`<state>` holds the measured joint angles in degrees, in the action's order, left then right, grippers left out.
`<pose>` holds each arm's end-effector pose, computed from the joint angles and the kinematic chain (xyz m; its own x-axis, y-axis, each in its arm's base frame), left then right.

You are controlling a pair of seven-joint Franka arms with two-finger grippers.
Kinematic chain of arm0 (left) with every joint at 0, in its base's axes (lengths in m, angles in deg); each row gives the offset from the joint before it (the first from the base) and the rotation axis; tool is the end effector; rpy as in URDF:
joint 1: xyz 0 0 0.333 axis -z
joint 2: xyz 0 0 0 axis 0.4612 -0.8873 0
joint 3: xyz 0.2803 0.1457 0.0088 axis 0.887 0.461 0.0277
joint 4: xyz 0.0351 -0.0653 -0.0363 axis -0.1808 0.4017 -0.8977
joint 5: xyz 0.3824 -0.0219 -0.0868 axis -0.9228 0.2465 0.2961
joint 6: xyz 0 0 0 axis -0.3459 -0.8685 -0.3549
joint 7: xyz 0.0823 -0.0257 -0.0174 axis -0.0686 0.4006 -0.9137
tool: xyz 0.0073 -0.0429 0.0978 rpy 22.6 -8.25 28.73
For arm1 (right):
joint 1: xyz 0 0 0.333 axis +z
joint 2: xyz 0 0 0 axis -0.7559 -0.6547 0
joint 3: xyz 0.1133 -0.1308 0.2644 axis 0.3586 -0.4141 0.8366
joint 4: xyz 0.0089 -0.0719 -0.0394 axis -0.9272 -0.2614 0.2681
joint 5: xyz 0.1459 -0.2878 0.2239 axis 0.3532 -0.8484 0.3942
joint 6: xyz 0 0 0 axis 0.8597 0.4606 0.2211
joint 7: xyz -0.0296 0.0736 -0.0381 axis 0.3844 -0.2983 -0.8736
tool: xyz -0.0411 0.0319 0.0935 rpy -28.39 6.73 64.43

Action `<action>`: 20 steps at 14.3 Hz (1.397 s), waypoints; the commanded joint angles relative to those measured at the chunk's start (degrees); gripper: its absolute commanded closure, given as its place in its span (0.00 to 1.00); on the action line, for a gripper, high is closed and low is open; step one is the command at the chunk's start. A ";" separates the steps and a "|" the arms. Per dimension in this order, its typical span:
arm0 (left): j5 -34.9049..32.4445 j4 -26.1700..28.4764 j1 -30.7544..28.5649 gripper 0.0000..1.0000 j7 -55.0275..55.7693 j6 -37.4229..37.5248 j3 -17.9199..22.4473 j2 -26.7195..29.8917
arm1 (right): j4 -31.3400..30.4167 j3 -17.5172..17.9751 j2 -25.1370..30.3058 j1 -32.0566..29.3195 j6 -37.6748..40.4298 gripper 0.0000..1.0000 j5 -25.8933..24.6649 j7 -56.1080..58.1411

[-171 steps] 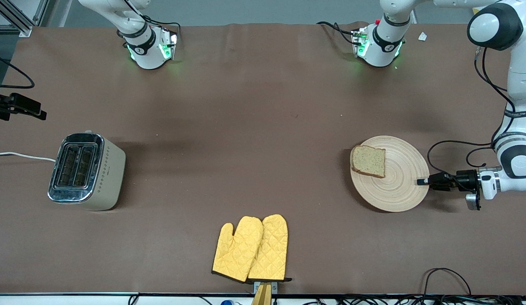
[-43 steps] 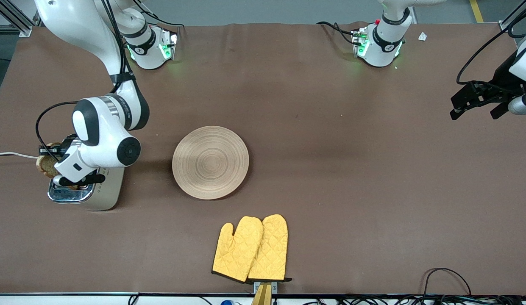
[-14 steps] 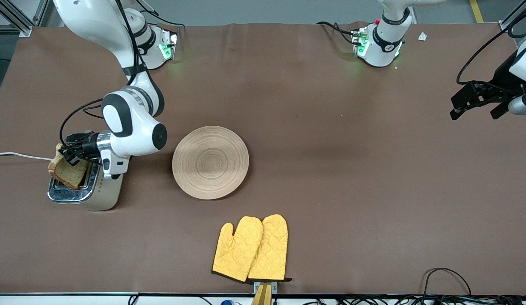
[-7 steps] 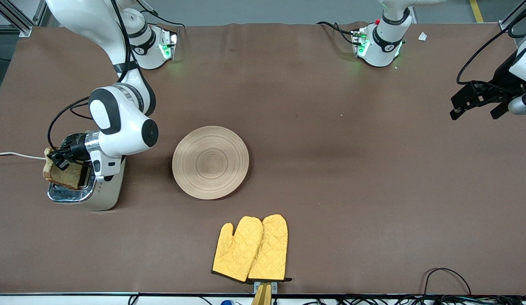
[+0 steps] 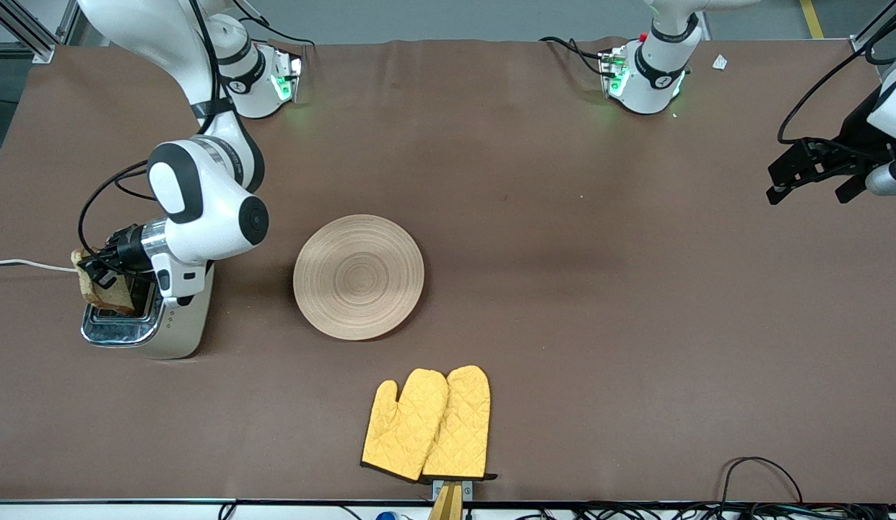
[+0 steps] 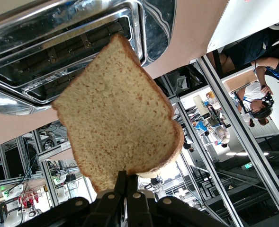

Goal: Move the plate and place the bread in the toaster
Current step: 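Lower the bread into the toaster slot and open the right gripper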

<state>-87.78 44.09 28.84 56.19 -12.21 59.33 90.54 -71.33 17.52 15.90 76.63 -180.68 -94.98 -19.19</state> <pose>0.5504 -0.0589 0.6555 0.9900 0.0082 0.1408 0.0055 -0.9998 0.0192 0.5881 0.0788 0.3779 0.3956 0.3339 -0.8556 0.9161 -0.0770 0.3936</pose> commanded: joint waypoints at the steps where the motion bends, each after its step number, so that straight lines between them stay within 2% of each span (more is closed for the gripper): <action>1: 0.42 -0.81 0.03 0.00 -0.81 0.01 0.27 -0.20 | -1.63 0.35 1.76 -0.10 0.06 0.98 -0.14 1.00; 3: 0.42 -0.81 0.03 0.00 -0.81 0.01 0.36 -0.20 | -1.28 0.35 1.58 -0.10 0.24 0.98 0.29 0.56; 5: 0.42 -0.81 0.03 0.00 -0.81 0.01 0.27 -0.20 | 0.21 0.27 1.58 0.07 1.11 0.98 3.00 0.38; 9: 0.42 -0.81 0.03 0.00 -0.81 0.01 0.27 -0.20 | 7.05 0.27 1.15 0.07 6.81 0.99 8.54 -0.75; 12: 0.42 -0.81 -0.06 0.00 -0.81 0.01 0.27 -0.20 | 14.09 0.27 -2.28 -0.10 11.57 1.00 15.04 -16.26; 14: 0.42 -0.81 -0.06 0.00 -0.81 0.01 0.27 -0.20 | 16.56 0.01 -2.20 -1.07 11.23 1.00 21.54 -25.42; 18: 0.42 -0.81 -0.06 0.00 -0.81 0.01 0.27 -0.20 | 20.52 -0.09 -2.11 -5.80 8.69 0.99 30.42 -35.28; 20: 0.42 -0.81 -0.06 0.00 -0.81 0.01 0.27 -0.20 | 20.70 -0.09 -2.11 -8.87 6.23 0.98 32.63 -35.74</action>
<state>-87.78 44.09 28.82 56.19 -12.21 59.36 90.54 -52.21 17.08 14.51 71.05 -172.95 -65.33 -53.04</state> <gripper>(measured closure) 0.000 0.969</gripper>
